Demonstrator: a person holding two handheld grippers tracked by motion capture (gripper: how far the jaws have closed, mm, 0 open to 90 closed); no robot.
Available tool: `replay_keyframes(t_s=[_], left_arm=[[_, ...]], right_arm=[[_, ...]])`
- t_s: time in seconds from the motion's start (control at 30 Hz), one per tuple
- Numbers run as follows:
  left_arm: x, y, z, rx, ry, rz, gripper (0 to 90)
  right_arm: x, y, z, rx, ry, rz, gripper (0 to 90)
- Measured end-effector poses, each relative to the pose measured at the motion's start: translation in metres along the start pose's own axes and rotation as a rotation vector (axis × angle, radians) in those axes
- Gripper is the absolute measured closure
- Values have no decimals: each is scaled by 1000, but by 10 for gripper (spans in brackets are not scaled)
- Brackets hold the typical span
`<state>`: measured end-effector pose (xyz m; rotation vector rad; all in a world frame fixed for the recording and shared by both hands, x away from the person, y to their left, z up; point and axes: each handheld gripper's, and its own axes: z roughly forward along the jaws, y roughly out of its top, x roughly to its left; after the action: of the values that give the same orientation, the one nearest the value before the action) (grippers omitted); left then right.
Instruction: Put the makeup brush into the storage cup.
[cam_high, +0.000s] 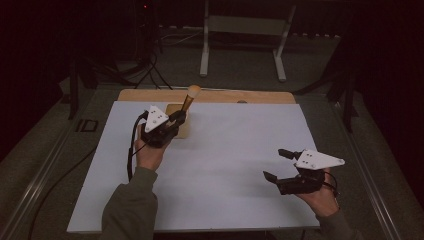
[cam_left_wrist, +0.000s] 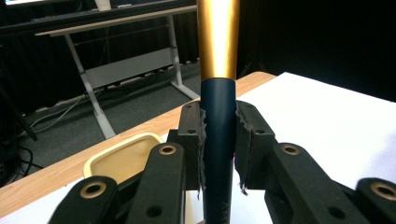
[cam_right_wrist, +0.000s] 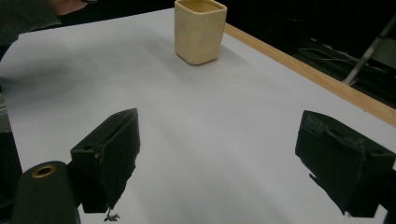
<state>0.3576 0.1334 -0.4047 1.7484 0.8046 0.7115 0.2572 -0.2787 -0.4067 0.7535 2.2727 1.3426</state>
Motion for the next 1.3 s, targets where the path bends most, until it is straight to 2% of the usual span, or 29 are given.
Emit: replay_keyframes(t_s=[0.83, 1.3], left_arm=[[16, 5, 10, -8, 19, -26, 755], [23, 12, 14, -8, 33, -23, 755]], right_arm=[[-4, -3, -4, -9, -14, 9, 139], [-4, -5, -4, -15, -20, 17, 140]])
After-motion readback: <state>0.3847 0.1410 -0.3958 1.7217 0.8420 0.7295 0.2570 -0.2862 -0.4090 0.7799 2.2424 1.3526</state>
